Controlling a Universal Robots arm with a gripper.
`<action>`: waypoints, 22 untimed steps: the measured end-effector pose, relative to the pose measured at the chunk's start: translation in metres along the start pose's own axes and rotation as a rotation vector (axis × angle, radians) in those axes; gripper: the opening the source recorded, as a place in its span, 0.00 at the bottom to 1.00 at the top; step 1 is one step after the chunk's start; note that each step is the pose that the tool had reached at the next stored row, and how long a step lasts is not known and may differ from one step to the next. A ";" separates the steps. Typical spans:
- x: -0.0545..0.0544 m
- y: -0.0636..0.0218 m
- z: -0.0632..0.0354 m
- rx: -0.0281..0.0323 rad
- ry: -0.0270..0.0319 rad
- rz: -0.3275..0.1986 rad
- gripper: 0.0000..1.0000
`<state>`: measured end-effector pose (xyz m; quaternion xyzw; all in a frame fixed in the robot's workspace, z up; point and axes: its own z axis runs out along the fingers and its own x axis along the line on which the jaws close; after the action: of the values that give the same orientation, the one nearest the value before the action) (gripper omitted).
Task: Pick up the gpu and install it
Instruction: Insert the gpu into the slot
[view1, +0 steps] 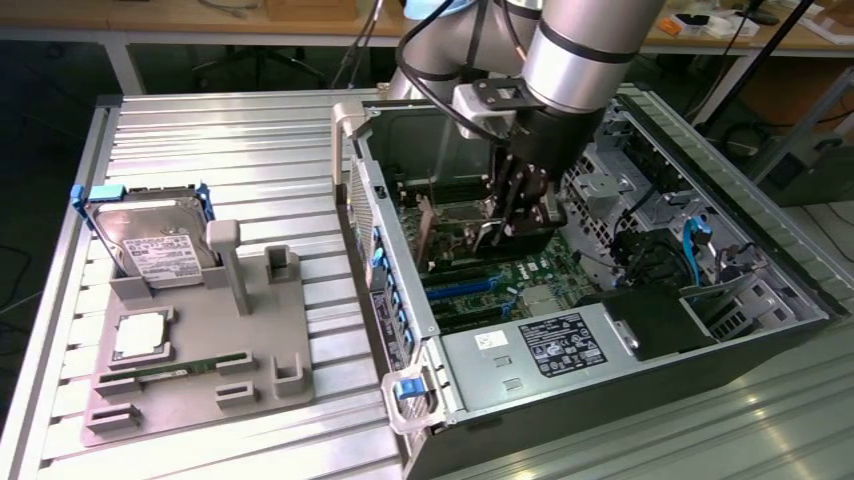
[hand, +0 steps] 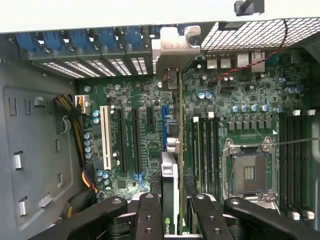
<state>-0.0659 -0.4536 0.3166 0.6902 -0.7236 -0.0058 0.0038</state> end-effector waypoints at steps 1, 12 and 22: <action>0.000 -0.0001 0.0013 0.0020 -0.0001 0.000 0.27; 0.001 -0.0002 0.0103 0.0147 -0.0001 0.000 0.27; 0.001 0.0131 0.0229 0.0372 0.0019 0.000 0.27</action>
<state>-0.0794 -0.4543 0.2939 0.6902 -0.7235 0.0083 -0.0084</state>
